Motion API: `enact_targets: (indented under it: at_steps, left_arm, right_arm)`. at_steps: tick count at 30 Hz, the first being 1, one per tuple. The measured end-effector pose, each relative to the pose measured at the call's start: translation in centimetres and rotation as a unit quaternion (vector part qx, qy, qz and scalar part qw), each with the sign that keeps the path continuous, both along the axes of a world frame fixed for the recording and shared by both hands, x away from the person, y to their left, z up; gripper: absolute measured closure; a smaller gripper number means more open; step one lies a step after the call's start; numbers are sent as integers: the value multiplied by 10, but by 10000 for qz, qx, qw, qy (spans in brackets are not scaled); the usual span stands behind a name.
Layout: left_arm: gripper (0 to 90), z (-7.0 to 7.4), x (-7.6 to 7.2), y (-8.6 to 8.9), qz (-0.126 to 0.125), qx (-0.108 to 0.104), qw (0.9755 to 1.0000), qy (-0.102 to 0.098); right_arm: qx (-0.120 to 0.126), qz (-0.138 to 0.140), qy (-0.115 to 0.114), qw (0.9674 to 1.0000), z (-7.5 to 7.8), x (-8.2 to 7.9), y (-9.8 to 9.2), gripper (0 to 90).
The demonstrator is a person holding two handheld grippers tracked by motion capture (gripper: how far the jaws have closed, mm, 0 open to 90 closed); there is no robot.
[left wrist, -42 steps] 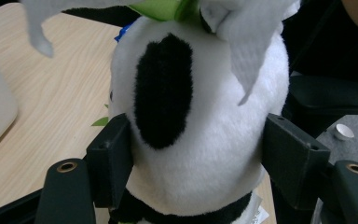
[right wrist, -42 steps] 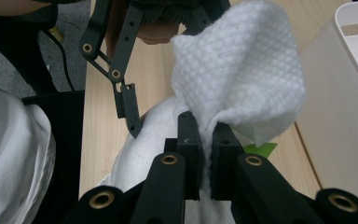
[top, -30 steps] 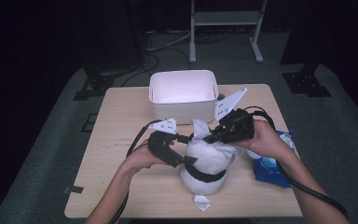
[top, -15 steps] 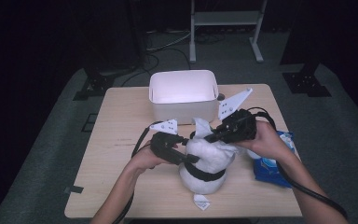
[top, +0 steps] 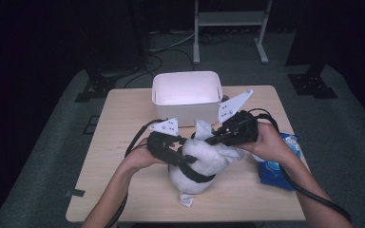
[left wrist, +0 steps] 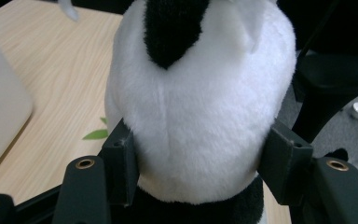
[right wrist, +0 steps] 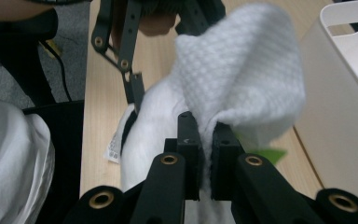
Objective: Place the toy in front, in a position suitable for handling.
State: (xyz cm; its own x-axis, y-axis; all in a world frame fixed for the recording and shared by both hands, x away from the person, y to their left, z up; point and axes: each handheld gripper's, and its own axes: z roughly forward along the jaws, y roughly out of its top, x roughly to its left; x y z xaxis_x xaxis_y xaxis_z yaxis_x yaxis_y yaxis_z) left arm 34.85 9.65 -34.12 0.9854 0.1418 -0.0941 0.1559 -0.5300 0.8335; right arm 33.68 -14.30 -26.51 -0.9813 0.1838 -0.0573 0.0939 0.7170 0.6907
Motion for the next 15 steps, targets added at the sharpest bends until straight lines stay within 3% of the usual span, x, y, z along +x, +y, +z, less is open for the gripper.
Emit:
enact_targets:
  at_steps: [4, 6, 9, 15]
  left_arm:
    - [367, -1, 0, -11, -97, 3, 10000, -19]
    - [356, -2, 0, -13, -102, 36, 9999, -11]
    - [327, -5, 0, -16, -134, -33, 9999, 71]
    - [234, -8, -1, -22, -133, -7, 9999, 27]
  right_arm:
    - [11, 7, -2, 10000, 3, -1, 2, 845]
    - [-108, 27, -35, 9999, 2, -2, 3, 846]
    - [-157, -18, 44, 9999, -2, -2, -2, 846]
    - [-193, -61, 114, 9997, -8, -5, -13, 846]
